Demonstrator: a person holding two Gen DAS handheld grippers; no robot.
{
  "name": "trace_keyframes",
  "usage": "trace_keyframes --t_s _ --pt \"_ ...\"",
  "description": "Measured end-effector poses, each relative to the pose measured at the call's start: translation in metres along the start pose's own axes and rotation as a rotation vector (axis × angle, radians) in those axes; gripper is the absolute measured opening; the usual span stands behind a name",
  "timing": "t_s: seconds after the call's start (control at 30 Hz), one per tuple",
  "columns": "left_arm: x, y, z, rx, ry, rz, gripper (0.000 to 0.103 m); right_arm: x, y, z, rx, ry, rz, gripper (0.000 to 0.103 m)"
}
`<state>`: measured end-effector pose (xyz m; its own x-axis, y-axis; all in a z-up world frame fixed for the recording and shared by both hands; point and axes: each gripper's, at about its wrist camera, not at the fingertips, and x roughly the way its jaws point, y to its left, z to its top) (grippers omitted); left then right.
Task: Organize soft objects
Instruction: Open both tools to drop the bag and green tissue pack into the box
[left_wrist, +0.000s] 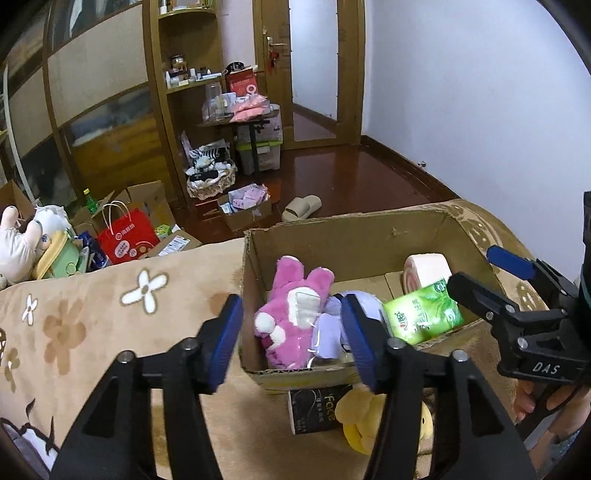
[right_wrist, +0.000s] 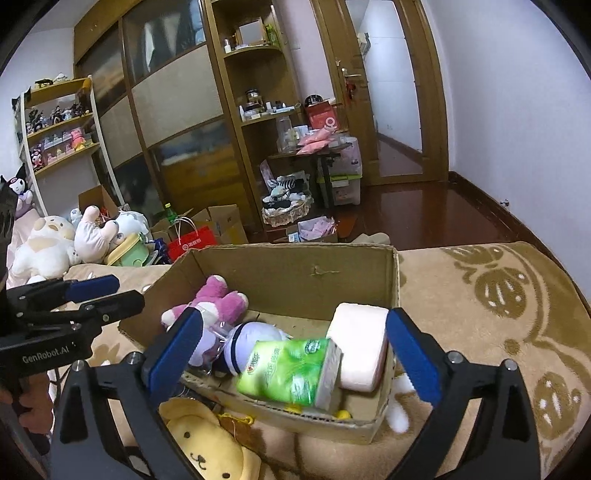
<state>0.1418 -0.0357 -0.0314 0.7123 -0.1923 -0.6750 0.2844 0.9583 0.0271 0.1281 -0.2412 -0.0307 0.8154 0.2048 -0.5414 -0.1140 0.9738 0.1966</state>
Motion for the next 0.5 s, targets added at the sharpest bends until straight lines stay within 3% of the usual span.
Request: trace_keyframes --t_s 0.17,0.5 --pt "-0.011 0.0 0.0 0.005 -0.003 0.006 0.077 -0.012 0.001 0.001 0.011 -0.017 -0.004 0.103" --pt "-0.028 0.004 -0.007 0.004 0.046 0.01 0.096 -0.032 0.008 -0.003 0.0 0.004 -0.008 0.103"
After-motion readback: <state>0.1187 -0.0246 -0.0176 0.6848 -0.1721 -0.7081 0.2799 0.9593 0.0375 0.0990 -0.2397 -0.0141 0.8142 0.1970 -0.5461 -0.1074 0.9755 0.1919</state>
